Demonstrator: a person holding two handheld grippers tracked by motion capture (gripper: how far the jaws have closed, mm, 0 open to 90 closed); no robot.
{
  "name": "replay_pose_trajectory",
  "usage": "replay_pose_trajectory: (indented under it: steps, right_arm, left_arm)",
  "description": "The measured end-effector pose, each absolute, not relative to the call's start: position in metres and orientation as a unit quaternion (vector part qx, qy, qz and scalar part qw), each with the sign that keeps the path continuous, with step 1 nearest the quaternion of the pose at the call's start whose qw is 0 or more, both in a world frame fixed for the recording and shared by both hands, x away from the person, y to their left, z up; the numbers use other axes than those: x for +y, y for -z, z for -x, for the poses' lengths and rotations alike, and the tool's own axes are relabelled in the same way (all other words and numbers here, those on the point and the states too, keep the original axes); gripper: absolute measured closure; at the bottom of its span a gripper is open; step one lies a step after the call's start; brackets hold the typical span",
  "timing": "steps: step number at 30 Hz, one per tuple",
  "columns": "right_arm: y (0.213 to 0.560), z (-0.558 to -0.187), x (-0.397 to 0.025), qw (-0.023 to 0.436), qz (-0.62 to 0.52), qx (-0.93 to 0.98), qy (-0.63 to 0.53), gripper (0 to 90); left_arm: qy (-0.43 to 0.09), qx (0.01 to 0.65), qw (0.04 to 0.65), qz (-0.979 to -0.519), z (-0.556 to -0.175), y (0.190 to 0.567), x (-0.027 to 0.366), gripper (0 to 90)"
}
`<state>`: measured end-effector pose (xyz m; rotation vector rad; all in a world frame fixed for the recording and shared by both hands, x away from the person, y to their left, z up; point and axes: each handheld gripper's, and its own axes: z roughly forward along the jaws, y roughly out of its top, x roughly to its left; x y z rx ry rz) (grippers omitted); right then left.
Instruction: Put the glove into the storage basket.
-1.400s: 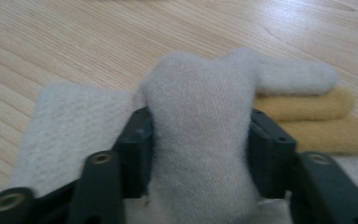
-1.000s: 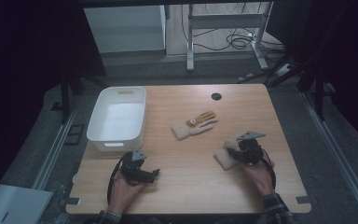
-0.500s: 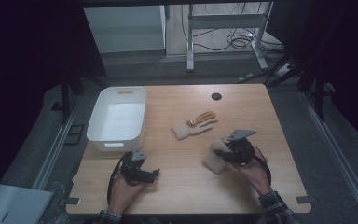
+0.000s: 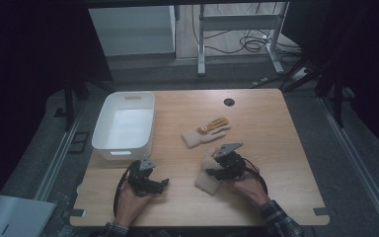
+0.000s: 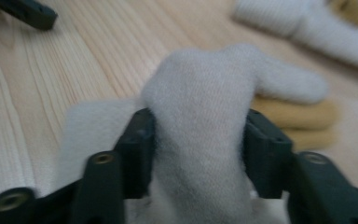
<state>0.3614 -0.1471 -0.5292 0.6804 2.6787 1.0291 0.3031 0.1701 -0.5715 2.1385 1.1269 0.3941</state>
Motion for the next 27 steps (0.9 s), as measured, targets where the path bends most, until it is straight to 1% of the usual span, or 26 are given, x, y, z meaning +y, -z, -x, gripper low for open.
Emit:
replay_pose_trajectory:
  steps: [1, 2, 6, 9, 10, 11, 12, 14, 15, 20, 21, 22, 23, 24, 27]
  right_arm:
    - [0.534, -0.362, -0.146, 0.093, -0.233, 0.904, -0.345, 40.9]
    - [0.537, -0.362, -0.146, 0.09, -0.239, 0.903, -0.346, 34.5]
    - [0.528, -0.363, -0.152, 0.097, -0.252, 0.893, -0.361, 31.2]
    - [0.515, -0.364, -0.162, 0.112, -0.268, 0.882, -0.371, 31.2]
    - [0.509, -0.365, -0.171, 0.115, -0.281, 0.877, -0.373, 31.8]
    - [0.509, -0.365, -0.171, 0.115, -0.281, 0.877, -0.373, 31.8]
    - [0.508, -0.365, -0.177, 0.118, -0.289, 0.874, -0.374, 34.5]
    - [0.508, -0.366, -0.193, 0.12, -0.312, 0.864, -0.376, 46.0]
    - [0.509, -0.366, -0.199, 0.12, -0.321, 0.862, -0.375, 53.1]
    - [0.527, -0.36, -0.217, 0.12, -0.341, 0.863, -0.354, 79.4]
    - [0.527, -0.36, -0.217, 0.12, -0.341, 0.863, -0.354, 79.4]
    - [0.532, -0.358, -0.217, 0.12, -0.343, 0.863, -0.35, 83.9]
    - [0.532, -0.358, -0.217, 0.12, -0.343, 0.863, -0.35, 83.9]
    - [0.538, -0.358, -0.215, 0.121, -0.343, 0.866, -0.343, 86.8]
    - [0.541, -0.36, -0.213, 0.126, -0.343, 0.869, -0.335, 88.0]
  left_arm:
    - [-0.152, 0.433, 0.339, -0.821, -0.303, 0.572, 0.17, 2.5]
    - [-0.151, 0.433, 0.339, -0.821, -0.303, 0.571, 0.17, 2.4]
    - [-0.151, 0.433, 0.339, -0.821, -0.303, 0.571, 0.17, 2.5]
    - [-0.151, 0.433, 0.339, -0.821, -0.303, 0.571, 0.17, 2.4]
    - [-0.151, 0.433, 0.339, -0.822, -0.303, 0.572, 0.17, 2.4]
    - [-0.151, 0.433, 0.339, -0.821, -0.303, 0.572, 0.17, 2.4]
    - [-0.151, 0.433, 0.339, -0.821, -0.303, 0.572, 0.17, 2.5]
    - [-0.151, 0.433, 0.339, -0.821, -0.303, 0.571, 0.17, 2.4]
    - [-0.151, 0.433, 0.339, -0.821, -0.303, 0.572, 0.17, 2.5]
    - [-0.152, 0.433, 0.339, -0.821, -0.303, 0.572, 0.17, 2.4]
    - [-0.152, 0.433, 0.339, -0.821, -0.303, 0.572, 0.17, 2.5]
    - [-0.152, 0.433, 0.34, -0.821, -0.303, 0.572, 0.17, 2.5]
    - [-0.152, 0.433, 0.339, -0.821, -0.303, 0.572, 0.17, 2.5]
    - [-0.152, 0.433, 0.339, -0.821, -0.303, 0.572, 0.17, 2.5]
    - [-0.152, 0.433, 0.34, -0.821, -0.303, 0.572, 0.17, 2.5]
